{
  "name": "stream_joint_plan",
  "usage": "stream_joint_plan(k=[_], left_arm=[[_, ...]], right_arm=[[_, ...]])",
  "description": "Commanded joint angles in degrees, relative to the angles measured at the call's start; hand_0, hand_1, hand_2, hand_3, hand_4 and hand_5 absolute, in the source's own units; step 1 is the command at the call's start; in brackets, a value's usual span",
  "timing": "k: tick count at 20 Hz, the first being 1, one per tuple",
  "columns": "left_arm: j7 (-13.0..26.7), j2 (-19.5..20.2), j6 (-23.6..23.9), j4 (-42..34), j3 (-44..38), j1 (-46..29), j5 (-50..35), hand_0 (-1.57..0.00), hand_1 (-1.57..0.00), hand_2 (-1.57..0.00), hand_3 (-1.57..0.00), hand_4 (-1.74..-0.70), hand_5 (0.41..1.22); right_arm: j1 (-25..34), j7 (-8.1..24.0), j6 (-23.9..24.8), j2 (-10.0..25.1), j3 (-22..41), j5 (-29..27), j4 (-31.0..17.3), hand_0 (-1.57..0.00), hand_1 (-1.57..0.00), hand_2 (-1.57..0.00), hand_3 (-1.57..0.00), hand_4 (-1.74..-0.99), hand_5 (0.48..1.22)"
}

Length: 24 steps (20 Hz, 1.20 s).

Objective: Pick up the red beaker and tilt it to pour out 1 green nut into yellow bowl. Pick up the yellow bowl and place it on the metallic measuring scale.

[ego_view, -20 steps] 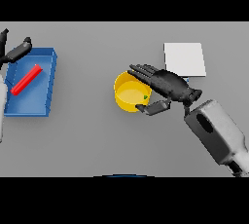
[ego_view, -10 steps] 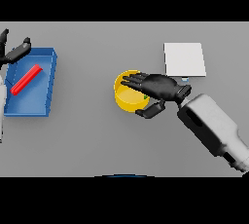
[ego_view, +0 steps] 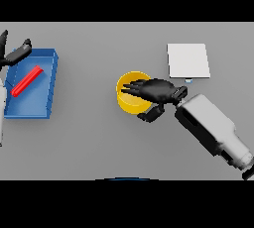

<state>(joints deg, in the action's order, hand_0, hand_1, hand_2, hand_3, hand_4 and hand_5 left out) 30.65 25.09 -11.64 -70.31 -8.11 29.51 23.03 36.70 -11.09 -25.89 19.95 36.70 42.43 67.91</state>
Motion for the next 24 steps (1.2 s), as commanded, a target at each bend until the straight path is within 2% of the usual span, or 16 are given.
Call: stream_joint_plan(k=[1,5,8,10,12,14,15,17,19,20,22,24], left_arm=[[0.4,0.2,-0.6,-0.5,-0.1,-0.1,-0.3,0.0,0.0,0.0,0.0,-0.79,0.727],[0.1,0.1,-0.1,-0.7,-0.2,-0.3,-0.2,0.0,0.0,0.0,0.0,-0.79,0.729],[0.5,0.0,-0.2,-0.8,0.1,0.2,0.0,0.0,0.0,0.0,0.0,-0.79,0.732],[0.5,0.3,-0.2,-0.3,-0.1,0.6,-0.1,0.0,0.0,0.0,0.0,-0.8,0.73],[0.1,0.2,-0.2,-0.6,-0.1,-0.2,-0.2,0.0,0.0,0.0,0.0,-0.79,0.729],[0.8,0.1,-0.1,-1.4,0.1,0.1,0.0,0.0,0.0,0.0,0.0,-0.79,0.732],[0.3,0.4,-0.2,-1.5,-0.3,-0.4,-0.3,0.0,0.0,0.0,0.0,-0.79,0.733],[0.1,0.1,-0.1,-0.9,0.1,-0.3,0.0,0.0,0.0,0.0,0.0,-0.79,0.736],[0.1,-0.2,0.2,0.1,0.2,0.6,0.2,0.0,0.0,0.0,0.0,-0.79,0.734],[0.0,-0.1,0.2,-0.4,0.1,0.0,0.2,0.0,0.0,0.0,0.0,-0.79,0.732],[-0.4,0.0,0.2,0.4,0.1,0.6,0.2,0.0,0.0,0.0,0.0,-0.79,0.727],[0.4,-0.2,0.2,-0.8,0.3,0.4,0.3,0.0,0.0,0.0,0.0,-0.79,0.724]], right_arm=[[0.0,-0.9,0.1,0.2,0.1,0.1,-0.6,0.0,0.0,0.0,0.0,-1.281,0.702],[0.5,-2.9,2.0,-0.7,0.6,0.6,-3.0,0.0,0.0,-0.02,-0.04,-1.289,0.721],[0.5,-1.7,1.7,-1.5,0.3,0.2,-3.5,0.0,-0.01,-0.08,-0.12,-1.333,0.8],[-0.1,-2.6,1.5,-0.9,0.4,0.1,-2.9,-0.17,-0.14,-0.2,-0.24,-1.396,0.875],[0.4,-2.4,1.4,-0.9,1.1,0.9,-2.8,-0.47,-0.38,-0.38,-0.42,-1.479,0.999],[0.6,-2.4,1.0,-0.8,1.2,0.8,-2.9,-0.78,-0.65,-0.59,-0.83,-1.469,1.079],[0.0,-2.6,1.0,-0.5,1.0,0.4,-2.4,-0.94,-0.81,-0.79,-0.98,-1.521,1.108],[0.5,-1.8,0.5,-0.7,1.3,0.2,-2.5,-1.17,-1.08,-1.07,-1.03,-1.594,1.148],[0.7,-1.8,-0.1,-0.3,1.2,-0.1,-2.1,-1.31,-1.26,-1.25,-1.09,-1.642,1.175],[0.4,-2.4,0.1,0.3,1.4,0.0,-1.5,-1.36,-1.32,-1.31,-1.11,-1.659,1.184],[0.6,-0.2,-1.3,0.6,1.0,-0.6,0.0,-1.44,-1.41,-1.41,-1.15,-1.683,1.197],[1.3,0.0,-2.0,1.2,0.2,-1.3,0.8,-1.49,-1.47,-1.47,-1.26,-1.699,1.206]])
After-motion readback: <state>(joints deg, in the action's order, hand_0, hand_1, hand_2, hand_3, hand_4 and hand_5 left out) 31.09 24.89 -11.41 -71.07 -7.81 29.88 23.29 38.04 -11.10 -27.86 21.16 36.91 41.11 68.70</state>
